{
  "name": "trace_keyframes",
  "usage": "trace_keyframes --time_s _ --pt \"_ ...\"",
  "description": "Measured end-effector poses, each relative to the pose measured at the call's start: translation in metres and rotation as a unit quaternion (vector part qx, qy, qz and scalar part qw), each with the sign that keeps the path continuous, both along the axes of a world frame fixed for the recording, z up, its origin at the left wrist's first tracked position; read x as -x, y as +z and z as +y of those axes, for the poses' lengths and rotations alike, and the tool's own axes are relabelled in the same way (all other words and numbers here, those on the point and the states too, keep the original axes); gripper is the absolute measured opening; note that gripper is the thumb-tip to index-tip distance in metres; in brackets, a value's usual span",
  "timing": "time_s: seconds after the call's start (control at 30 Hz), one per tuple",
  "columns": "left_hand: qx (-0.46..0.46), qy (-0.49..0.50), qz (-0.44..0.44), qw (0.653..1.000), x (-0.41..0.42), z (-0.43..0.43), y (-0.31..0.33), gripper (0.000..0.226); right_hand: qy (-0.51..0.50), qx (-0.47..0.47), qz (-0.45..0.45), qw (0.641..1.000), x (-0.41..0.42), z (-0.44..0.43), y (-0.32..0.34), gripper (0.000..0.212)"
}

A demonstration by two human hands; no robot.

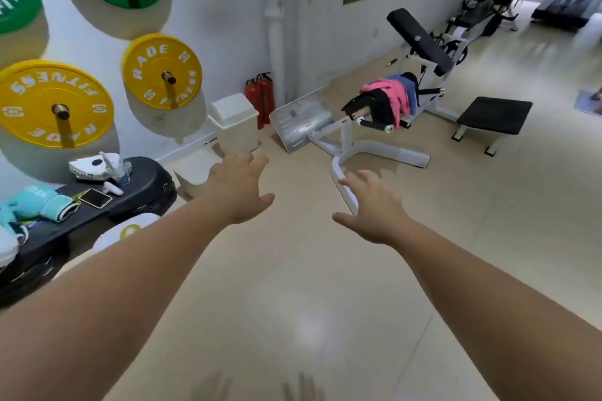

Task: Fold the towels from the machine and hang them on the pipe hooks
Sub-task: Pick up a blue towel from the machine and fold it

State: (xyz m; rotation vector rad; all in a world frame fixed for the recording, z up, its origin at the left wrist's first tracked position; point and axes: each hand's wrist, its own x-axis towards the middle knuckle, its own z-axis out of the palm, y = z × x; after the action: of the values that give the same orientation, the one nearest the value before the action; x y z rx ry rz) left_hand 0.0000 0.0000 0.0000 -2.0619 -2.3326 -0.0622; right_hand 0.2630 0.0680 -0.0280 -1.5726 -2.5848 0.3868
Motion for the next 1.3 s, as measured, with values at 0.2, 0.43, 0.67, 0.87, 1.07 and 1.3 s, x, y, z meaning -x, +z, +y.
trace_keyframes --time_s 0.2,0.43,0.67,0.87,1.07,1.3 --pt "0.032 -0.01 -0.005 0.999 0.0 0.112 -0.023 0.072 -0.039 0.055 0.011 0.998 -0.003 0.105 -0.029 0.074" --pt "0.072 -0.02 0.038 0.996 -0.021 0.277 -0.032 0.069 -0.04 0.115 0.047 0.991 -0.033 0.277 -0.039 0.07" --pt "0.109 0.012 -0.017 0.994 -0.035 0.424 -0.05 0.072 -0.04 0.152 0.039 0.987 -0.051 0.423 -0.058 0.066" --pt "0.126 -0.006 -0.04 0.991 -0.022 0.551 -0.086 0.072 -0.046 0.161 0.013 0.986 -0.043 0.541 -0.088 0.066" --pt "0.165 -0.036 -0.108 0.98 0.003 0.69 -0.117 0.074 -0.106 0.2 0.014 0.974 -0.023 0.657 -0.108 0.066" --pt "0.176 -0.074 -0.145 0.971 -0.001 0.829 -0.12 0.07 -0.132 0.224 0.04 0.965 -0.014 0.767 -0.112 0.063"
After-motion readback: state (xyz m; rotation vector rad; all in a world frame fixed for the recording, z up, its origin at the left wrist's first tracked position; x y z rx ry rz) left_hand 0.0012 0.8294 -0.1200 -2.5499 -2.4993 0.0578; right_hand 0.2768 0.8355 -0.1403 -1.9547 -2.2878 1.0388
